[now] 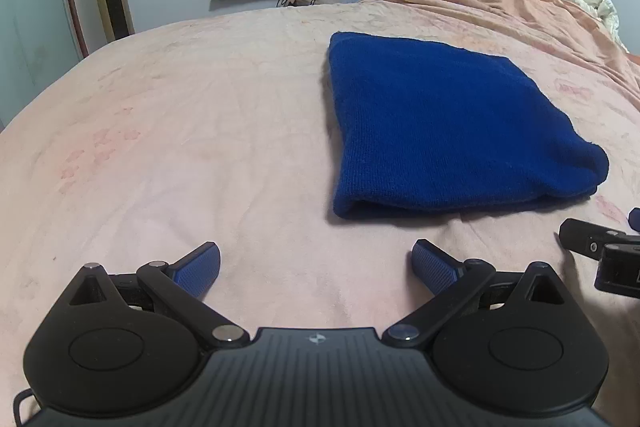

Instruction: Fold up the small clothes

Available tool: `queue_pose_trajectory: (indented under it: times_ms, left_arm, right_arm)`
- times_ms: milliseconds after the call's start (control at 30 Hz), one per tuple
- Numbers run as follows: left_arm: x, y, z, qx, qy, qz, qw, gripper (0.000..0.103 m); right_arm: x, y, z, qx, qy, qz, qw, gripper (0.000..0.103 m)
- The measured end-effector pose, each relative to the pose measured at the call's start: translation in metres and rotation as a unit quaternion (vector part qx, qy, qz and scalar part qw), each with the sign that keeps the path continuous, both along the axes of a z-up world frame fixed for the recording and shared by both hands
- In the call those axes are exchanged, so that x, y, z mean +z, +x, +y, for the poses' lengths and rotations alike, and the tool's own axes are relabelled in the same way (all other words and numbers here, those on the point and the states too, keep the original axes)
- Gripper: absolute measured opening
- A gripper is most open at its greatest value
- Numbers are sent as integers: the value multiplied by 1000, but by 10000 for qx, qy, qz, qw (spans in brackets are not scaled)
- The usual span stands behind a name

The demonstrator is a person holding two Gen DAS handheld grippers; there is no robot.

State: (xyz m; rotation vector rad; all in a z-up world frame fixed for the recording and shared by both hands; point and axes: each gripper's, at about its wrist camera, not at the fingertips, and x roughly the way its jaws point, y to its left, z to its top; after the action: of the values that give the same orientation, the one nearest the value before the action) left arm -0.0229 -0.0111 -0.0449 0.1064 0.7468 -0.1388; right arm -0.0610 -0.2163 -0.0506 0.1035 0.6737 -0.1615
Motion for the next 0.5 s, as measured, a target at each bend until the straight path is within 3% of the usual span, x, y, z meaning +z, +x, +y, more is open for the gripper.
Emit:
queue_pose_trajectory:
  times_ms: [500]
  left_arm:
    - [-3, -3, 3, 157, -11, -175, 9997, 103]
  right_arm:
    - [-6, 0, 4, 48, -138, -30, 9999, 103]
